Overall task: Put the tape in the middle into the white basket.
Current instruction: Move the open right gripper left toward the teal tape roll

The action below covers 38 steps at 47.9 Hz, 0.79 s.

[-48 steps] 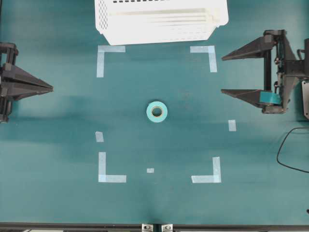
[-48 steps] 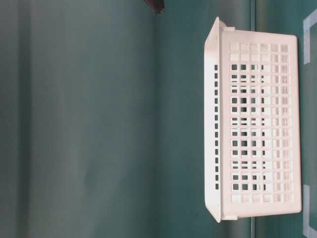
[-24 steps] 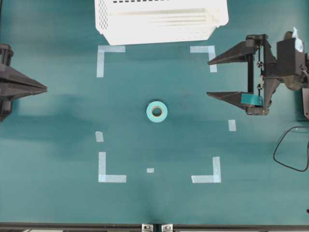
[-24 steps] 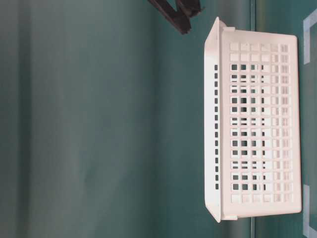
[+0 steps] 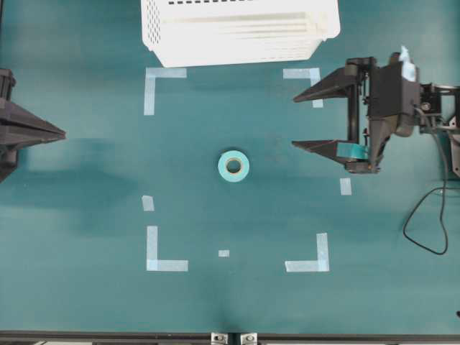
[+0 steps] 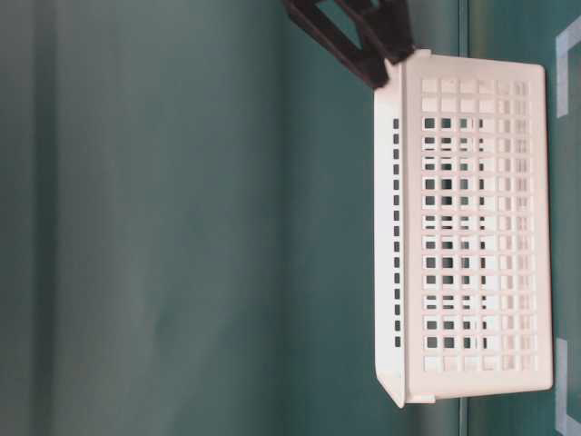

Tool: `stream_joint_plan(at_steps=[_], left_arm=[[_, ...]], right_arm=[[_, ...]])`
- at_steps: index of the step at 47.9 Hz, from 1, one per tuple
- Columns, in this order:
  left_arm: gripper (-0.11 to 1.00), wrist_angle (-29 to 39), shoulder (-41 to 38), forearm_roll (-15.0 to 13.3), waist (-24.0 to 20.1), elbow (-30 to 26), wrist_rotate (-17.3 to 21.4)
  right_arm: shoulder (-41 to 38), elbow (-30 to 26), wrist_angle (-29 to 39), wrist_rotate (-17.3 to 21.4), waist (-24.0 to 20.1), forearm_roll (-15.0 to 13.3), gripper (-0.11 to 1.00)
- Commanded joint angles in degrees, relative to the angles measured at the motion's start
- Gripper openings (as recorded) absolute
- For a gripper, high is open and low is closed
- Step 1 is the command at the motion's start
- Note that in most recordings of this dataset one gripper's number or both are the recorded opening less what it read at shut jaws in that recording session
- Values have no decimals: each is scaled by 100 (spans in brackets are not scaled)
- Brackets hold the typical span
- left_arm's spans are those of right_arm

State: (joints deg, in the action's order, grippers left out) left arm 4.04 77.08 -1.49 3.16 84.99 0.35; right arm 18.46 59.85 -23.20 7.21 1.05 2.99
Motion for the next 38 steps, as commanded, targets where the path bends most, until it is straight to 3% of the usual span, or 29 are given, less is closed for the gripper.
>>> stream_joint_plan(at_steps=[1, 18, 38], left_arm=[[-11, -26, -97, 0, 26, -70, -9], [-11, 9, -97, -9, -18, -9, -299], [-11, -26, 0, 9, -158, 44, -141]], right_arm=[[-105, -176, -26, 9, 9, 9, 98], [-554, -457, 167, 18, -35, 9, 98], [-1099, -747, 211, 202, -123, -26, 98]])
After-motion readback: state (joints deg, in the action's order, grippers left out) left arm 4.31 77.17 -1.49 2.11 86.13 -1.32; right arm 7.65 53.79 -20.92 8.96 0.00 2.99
